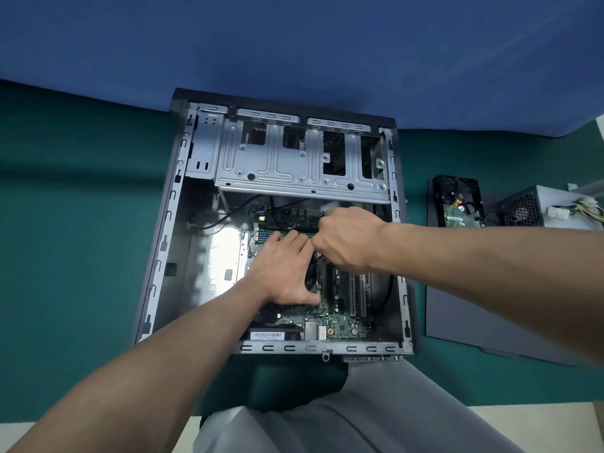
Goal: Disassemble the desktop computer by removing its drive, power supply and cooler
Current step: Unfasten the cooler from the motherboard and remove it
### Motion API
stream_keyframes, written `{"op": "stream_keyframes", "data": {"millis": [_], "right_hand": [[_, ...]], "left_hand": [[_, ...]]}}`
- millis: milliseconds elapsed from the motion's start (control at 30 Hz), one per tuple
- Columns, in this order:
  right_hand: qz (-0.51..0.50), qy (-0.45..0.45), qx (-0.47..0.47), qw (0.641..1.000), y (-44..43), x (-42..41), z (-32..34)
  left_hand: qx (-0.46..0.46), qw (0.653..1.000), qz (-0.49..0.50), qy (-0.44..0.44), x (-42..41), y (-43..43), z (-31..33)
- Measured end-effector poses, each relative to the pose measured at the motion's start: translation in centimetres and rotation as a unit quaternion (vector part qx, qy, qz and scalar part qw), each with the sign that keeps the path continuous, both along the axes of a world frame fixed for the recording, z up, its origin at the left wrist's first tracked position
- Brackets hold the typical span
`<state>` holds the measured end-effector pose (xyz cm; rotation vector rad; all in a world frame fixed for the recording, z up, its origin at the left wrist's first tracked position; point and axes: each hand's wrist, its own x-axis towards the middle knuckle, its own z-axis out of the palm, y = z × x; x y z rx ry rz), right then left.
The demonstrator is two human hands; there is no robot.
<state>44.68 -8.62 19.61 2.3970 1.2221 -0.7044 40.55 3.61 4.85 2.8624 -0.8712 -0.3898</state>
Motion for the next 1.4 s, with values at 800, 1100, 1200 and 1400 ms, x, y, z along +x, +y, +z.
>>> {"op": "stream_keyframes", "data": {"millis": [800,1100,1200,1400], "right_hand": [[-0.207,0.075,0.073,0.973,-1.7,-0.2,-1.3],[-0.658,0.246,0.055,0.709,-0.7,-0.1,-2.2],[-0.432,0.128,0.015,0.893,-1.2,-0.9,-1.8],[0.041,-0.040,-0.066,0.996,-1.7,-1.0,-1.2]], "left_hand": [[-0.012,1.000,-0.007,-0.012,-0.1,0.3,0.4],[-0.008,1.000,-0.011,-0.014,0.0,0.3,0.3],[-0.008,1.000,-0.009,-0.014,0.0,0.2,0.4],[-0.006,1.000,-0.006,-0.006,0.0,0.2,0.6]]}}
